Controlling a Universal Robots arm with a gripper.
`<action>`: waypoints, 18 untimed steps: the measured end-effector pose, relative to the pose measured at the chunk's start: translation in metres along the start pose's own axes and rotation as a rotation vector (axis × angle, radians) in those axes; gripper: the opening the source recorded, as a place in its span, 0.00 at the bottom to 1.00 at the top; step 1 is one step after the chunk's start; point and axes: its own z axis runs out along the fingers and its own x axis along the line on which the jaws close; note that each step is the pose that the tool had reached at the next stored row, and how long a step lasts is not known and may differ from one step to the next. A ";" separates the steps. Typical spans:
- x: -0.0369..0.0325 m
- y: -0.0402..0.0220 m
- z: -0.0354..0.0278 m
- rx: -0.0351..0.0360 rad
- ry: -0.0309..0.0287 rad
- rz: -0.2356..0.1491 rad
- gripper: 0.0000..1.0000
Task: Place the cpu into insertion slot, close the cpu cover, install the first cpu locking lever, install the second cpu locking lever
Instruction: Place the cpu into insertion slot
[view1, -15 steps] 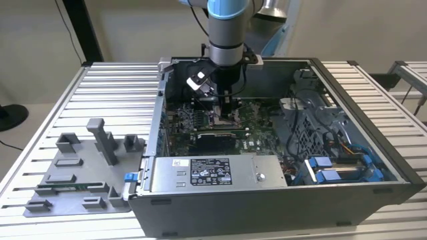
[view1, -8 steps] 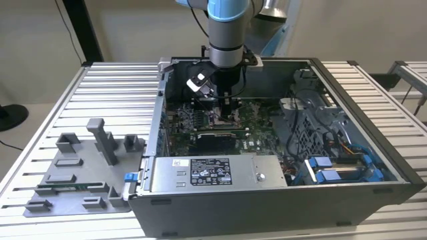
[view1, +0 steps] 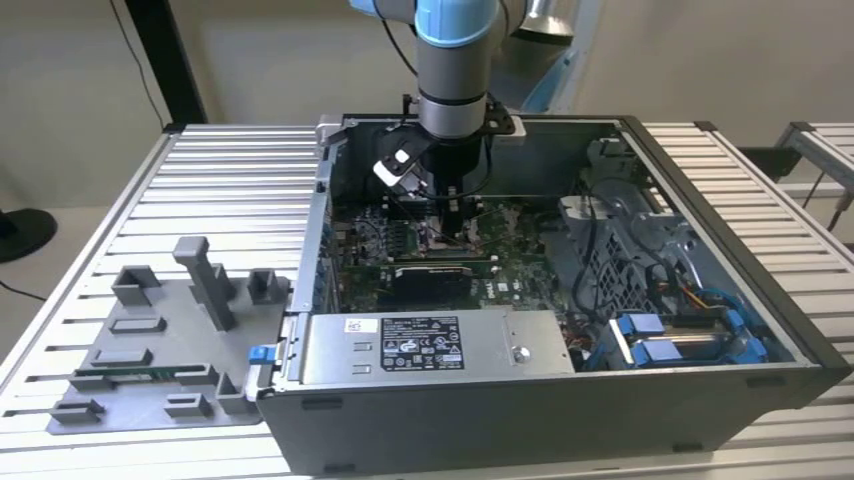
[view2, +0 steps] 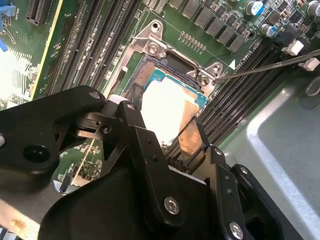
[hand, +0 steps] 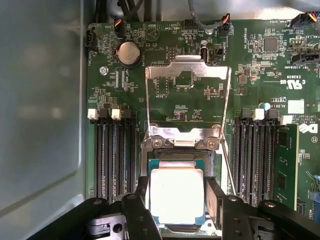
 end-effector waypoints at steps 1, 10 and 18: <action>-0.0001 0.0000 0.0004 -0.0001 -0.0006 0.002 0.00; -0.0004 0.0007 0.0030 -0.0006 -0.0225 0.008 0.00; -0.0006 0.0010 0.0056 -0.0011 -0.0396 0.010 0.00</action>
